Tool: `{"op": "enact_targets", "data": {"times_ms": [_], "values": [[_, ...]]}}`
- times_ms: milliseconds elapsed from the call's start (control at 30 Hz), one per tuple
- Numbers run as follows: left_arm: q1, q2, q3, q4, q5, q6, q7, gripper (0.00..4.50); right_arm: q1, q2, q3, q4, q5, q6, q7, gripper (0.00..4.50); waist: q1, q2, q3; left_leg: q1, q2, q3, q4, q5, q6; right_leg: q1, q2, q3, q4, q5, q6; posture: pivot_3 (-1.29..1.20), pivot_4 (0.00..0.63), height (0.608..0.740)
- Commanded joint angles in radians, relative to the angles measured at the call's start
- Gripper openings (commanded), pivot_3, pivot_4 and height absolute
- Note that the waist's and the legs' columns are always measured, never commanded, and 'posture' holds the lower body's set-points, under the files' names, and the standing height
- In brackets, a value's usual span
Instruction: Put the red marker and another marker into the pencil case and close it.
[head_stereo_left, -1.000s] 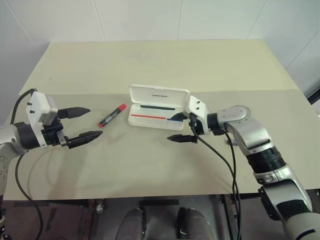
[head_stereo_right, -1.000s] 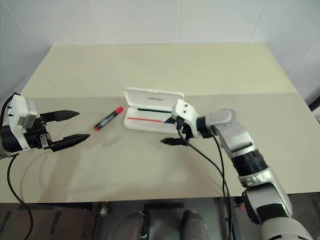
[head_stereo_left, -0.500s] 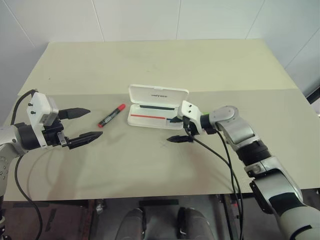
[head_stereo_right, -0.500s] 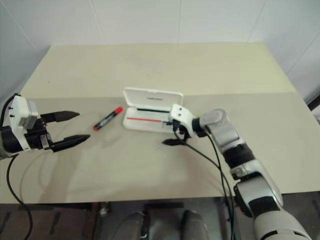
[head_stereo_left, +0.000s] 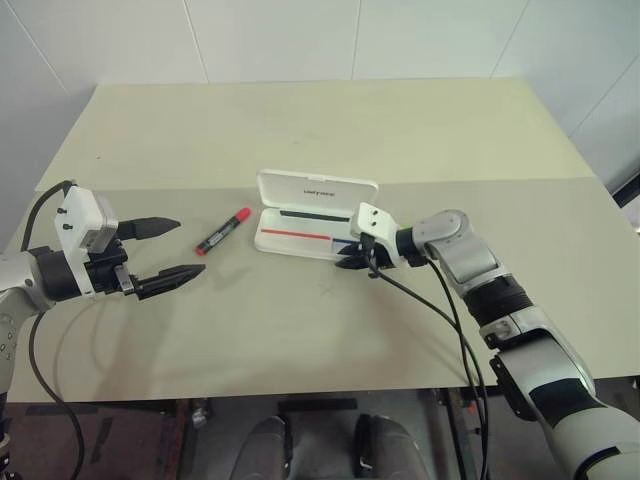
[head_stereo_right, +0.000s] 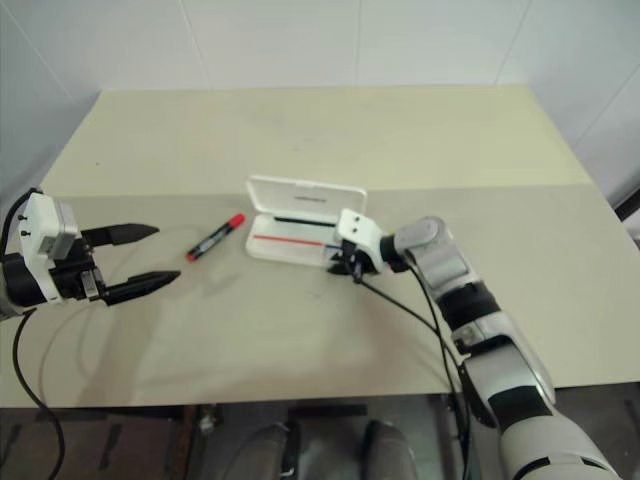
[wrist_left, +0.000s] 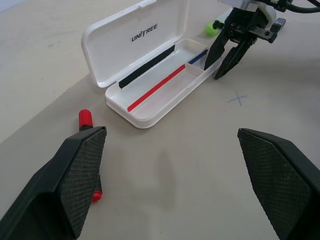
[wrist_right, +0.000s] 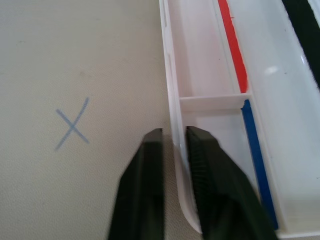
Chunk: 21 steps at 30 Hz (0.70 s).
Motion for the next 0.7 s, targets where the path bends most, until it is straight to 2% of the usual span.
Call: {"op": "enact_targets", "data": {"times_ms": [33,167,367,700], "values": [[-0.002,0.026,0.029,-0.023,0.002,-0.016,-0.006,4.5,-0.006,-0.025,-0.017,-0.049,0.013,0.017,0.038,0.03,0.0,0.0,0.0,0.0,0.0,0.0,0.0,0.0,0.0,0.0,0.0,0.0,0.0,0.0,0.0,0.0,0.15,0.74],[-0.024,0.025,0.009,-0.031,-0.007,-0.011,-0.012,4.5,0.005,-0.042,-0.012,-0.094,0.016,0.034,0.067,0.03,0.002,0.0,0.0,0.0,0.001,0.002,0.0,0.0,0.0,-0.002,0.001,0.002,0.0,0.001,-0.001,0.0,0.15,0.74],[-0.011,0.035,-0.007,-0.115,-0.07,0.052,-0.051,4.5,0.048,-0.089,-0.01,-0.27,0.034,0.082,0.121,0.03,0.003,0.0,0.0,-0.001,0.005,0.007,0.001,-0.002,-0.001,-0.004,0.005,0.007,0.0,0.001,-0.003,0.0,0.15,0.74],[0.046,0.108,-0.001,-0.17,-0.087,0.086,-0.144,4.5,0.121,-0.119,0.016,-0.49,0.043,0.137,0.133,0.03,-0.004,-0.001,0.0,-0.001,0.012,0.016,0.001,-0.003,-0.003,-0.013,0.012,0.017,0.001,0.003,-0.006,0.0,0.15,0.74]]}}
